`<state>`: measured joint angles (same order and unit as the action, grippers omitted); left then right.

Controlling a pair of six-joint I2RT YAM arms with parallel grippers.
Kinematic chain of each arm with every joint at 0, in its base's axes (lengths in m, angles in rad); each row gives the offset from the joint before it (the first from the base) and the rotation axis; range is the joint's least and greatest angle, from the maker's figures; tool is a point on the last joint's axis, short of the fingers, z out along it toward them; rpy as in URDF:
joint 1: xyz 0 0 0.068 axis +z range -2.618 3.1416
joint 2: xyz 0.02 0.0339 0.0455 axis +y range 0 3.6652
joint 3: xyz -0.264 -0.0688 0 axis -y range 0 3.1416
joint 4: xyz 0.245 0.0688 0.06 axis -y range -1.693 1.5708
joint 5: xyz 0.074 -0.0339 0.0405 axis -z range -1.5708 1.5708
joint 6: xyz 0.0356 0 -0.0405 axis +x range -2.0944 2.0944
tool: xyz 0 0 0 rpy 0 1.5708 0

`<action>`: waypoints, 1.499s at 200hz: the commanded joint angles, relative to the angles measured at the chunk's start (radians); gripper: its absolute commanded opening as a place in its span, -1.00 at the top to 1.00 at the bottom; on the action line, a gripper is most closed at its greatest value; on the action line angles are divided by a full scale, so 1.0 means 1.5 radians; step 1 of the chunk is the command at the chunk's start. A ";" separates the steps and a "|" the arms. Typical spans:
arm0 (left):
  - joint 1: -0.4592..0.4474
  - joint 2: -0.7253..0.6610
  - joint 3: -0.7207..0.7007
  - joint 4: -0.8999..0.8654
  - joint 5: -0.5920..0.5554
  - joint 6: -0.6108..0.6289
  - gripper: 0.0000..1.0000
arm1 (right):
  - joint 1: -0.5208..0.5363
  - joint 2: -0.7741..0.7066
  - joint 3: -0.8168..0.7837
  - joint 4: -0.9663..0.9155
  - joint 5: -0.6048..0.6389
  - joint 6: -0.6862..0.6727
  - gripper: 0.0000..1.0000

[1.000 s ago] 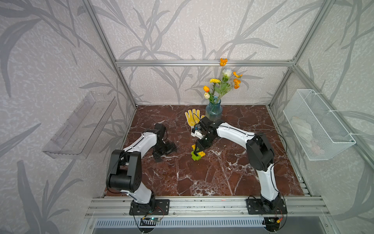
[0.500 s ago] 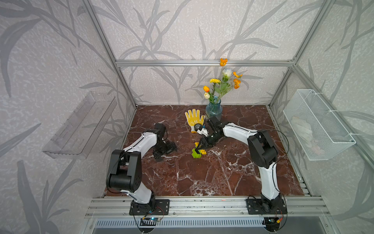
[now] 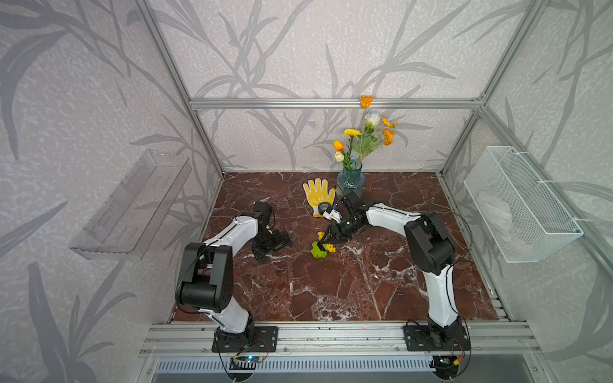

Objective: Assemble a carrot with lego
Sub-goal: Adjust the lego brick at the center of the board.

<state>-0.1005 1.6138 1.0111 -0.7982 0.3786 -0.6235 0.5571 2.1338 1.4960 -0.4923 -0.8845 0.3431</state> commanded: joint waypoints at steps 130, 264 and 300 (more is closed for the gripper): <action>0.000 0.030 0.022 -0.002 0.010 0.001 -0.99 | -0.007 0.051 -0.004 0.029 -0.014 0.007 0.13; -0.013 0.024 0.047 0.007 -0.020 -0.012 -0.99 | -0.025 -0.058 -0.030 0.000 0.078 -0.041 -0.32; -0.013 0.016 0.127 -0.011 -0.061 0.032 -0.99 | -0.052 -0.157 -0.081 0.027 0.157 -0.055 -0.59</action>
<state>-0.1173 1.6638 1.1137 -0.7933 0.3519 -0.6266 0.5114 2.0220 1.4109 -0.4664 -0.7612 0.2955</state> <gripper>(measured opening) 0.997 0.760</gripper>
